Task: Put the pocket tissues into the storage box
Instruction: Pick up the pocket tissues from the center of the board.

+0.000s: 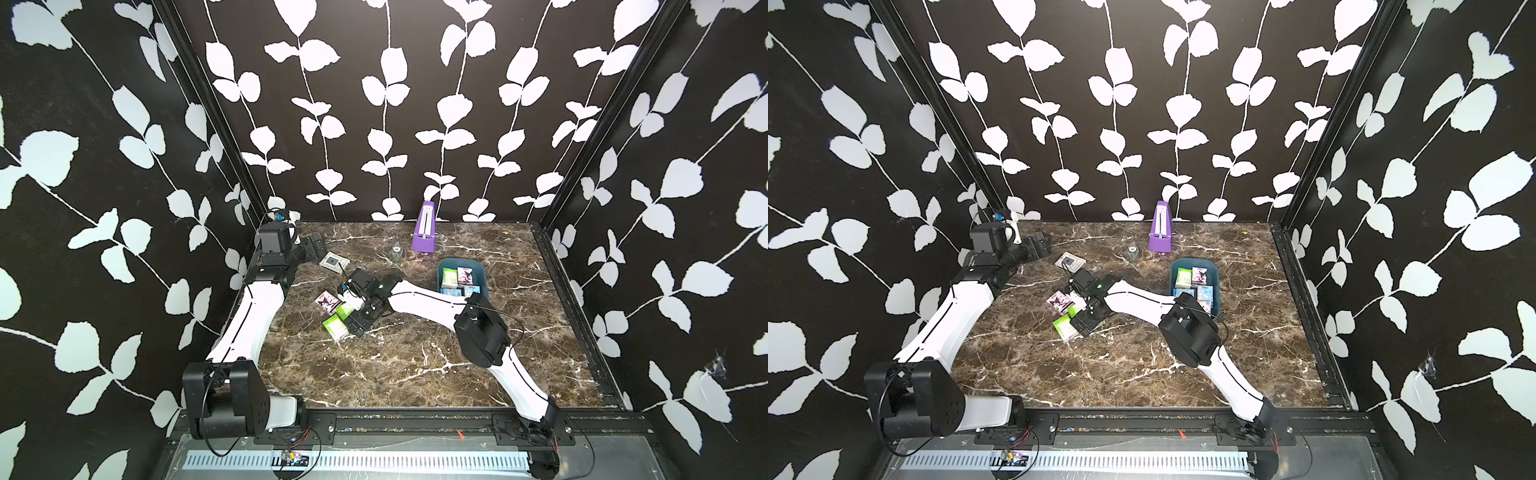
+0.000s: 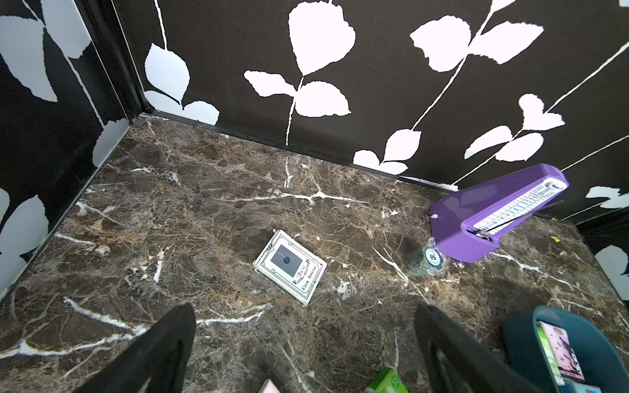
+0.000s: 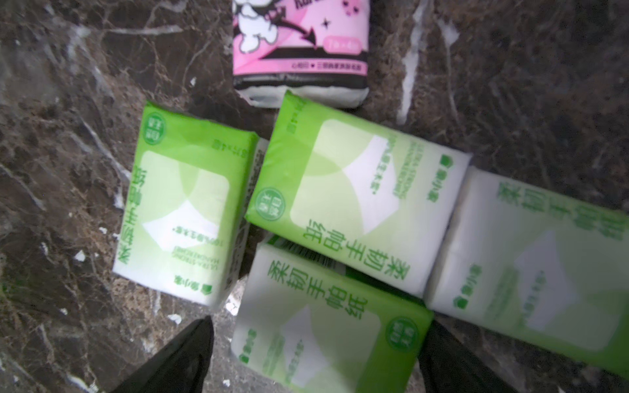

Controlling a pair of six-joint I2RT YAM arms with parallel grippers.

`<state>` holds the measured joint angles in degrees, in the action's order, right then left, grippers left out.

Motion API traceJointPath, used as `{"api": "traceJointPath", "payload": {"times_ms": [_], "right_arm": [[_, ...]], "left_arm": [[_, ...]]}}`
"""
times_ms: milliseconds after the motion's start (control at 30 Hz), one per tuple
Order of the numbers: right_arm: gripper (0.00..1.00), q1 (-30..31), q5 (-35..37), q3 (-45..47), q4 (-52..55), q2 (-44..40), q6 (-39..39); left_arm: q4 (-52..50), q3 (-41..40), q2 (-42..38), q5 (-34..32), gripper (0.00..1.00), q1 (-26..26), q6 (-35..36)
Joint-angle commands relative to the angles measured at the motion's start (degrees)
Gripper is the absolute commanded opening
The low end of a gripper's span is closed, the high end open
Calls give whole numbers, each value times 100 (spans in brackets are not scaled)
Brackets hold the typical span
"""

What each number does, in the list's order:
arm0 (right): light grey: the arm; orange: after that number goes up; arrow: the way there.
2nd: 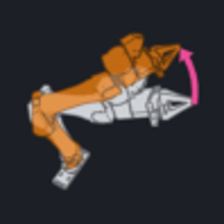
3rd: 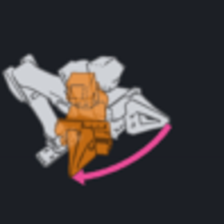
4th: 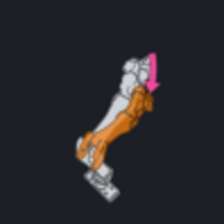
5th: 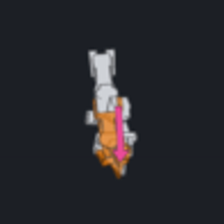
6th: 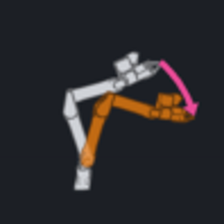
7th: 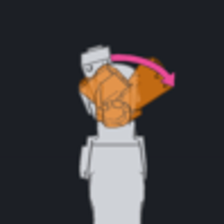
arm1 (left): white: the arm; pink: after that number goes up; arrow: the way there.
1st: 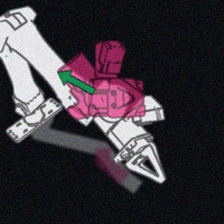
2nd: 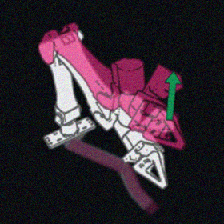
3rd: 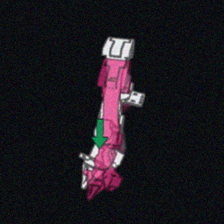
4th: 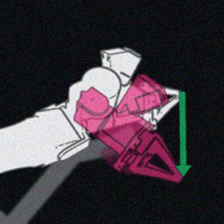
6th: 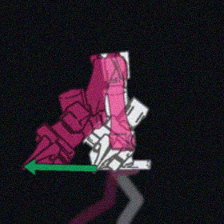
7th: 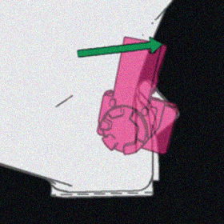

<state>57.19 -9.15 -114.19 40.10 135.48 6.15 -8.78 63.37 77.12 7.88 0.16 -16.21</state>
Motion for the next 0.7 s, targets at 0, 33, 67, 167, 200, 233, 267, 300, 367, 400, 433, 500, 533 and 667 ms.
{"api": "traceJointPath", "payload": {"times_ms": [0,33,67,167,200,233,267,300,367,400,433,500,533,667], "right_arm": [[93,82,220,-369,435,203,-88],[93,93,244,-397,447,215,-86],[92,91,269,-397,432,216,-82],[86,102,385,-369,395,199,-32],[81,97,424,-358,391,197,-22],[76,98,440,-350,385,181,-16],[74,91,429,-345,373,169,-13],[73,91,429,-312,341,134,-4],[72,91,438,-210,235,40,12],[71,93,437,-141,162,-21,23],[71,85,440,-78,87,-83,25],[71,69,440,42,-36,-204,56],[70,52,421,119,-118,-281,74],[67,-34,328,586,-585,-668,172]], "left_arm": [[-72,-80,-204,-19,99,-33,128],[-80,-87,-213,-23,99,-26,135],[-89,-85,-219,-31,99,-42,156],[-107,-110,-246,-45,99,-36,170],[-101,-120,-256,-49,99,-43,170],[-99,-116,-259,-47,99,-45,163],[-99,-121,-259,-43,99,-48,162],[-98,-128,-259,-36,99,-47,154],[-81,-132,-259,-29,99,-46,139],[-72,-123,-257,-15,99,-49,131],[-72,-123,-250,-4,99,-49,124],[-59,-121,-250,11,99,-46,105],[-54,-131,-250,19,99,-44,93],[-10,-128,-229,74,99,-46,33]]}}
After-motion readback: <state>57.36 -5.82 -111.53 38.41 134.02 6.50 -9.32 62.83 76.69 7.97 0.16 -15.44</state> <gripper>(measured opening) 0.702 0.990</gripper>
